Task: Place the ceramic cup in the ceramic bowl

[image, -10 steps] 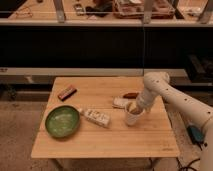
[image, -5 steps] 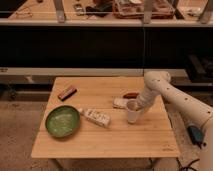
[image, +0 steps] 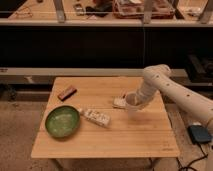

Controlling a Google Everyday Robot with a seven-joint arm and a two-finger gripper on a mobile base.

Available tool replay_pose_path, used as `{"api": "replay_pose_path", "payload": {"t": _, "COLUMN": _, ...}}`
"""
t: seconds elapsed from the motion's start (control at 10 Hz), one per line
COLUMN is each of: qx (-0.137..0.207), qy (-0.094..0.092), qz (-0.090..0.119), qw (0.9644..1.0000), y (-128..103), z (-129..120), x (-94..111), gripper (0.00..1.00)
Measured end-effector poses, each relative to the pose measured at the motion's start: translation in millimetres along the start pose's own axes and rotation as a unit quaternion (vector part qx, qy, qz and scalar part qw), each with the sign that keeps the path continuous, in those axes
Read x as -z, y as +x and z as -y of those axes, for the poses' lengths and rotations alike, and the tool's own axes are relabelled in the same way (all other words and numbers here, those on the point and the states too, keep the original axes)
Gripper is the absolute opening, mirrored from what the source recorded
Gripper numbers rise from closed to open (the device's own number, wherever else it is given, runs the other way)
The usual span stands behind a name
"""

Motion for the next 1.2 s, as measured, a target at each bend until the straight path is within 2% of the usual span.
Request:
{"api": "replay_pose_path", "payload": {"t": 0.3, "qx": 0.008, "qy": -0.021, "qz": -0.013, "qw": 0.9997, "y": -5.2, "z": 15.1, "x": 18.3, "gripper": 0.0}}
{"api": "replay_pose_path", "payload": {"t": 0.5, "qx": 0.045, "qy": -0.037, "qz": -0.022, "qw": 0.9981, "y": -8.7, "z": 53.4, "x": 41.5, "gripper": 0.0}}
{"api": "replay_pose_path", "payload": {"t": 0.6, "qx": 0.067, "qy": -0.038, "qz": -0.021, "qw": 0.9968, "y": -12.5, "z": 77.8, "x": 53.0, "gripper": 0.0}}
{"api": "replay_pose_path", "payload": {"t": 0.7, "qx": 0.096, "qy": -0.031, "qz": -0.02, "qw": 0.9946, "y": -18.7, "z": 114.7, "x": 66.5, "gripper": 0.0}}
{"api": "replay_pose_path", "payload": {"t": 0.9, "qx": 0.155, "qy": -0.019, "qz": -0.011, "qw": 0.9877, "y": -37.1, "z": 179.0, "x": 85.7, "gripper": 0.0}}
{"api": "replay_pose_path", "payload": {"t": 1.0, "qx": 0.191, "qy": -0.008, "qz": -0.003, "qw": 0.9815, "y": -53.4, "z": 219.7, "x": 93.0, "gripper": 0.0}}
{"api": "replay_pose_path", "payload": {"t": 1.2, "qx": 0.235, "qy": 0.012, "qz": 0.014, "qw": 0.9718, "y": -80.4, "z": 268.5, "x": 98.1, "gripper": 0.0}}
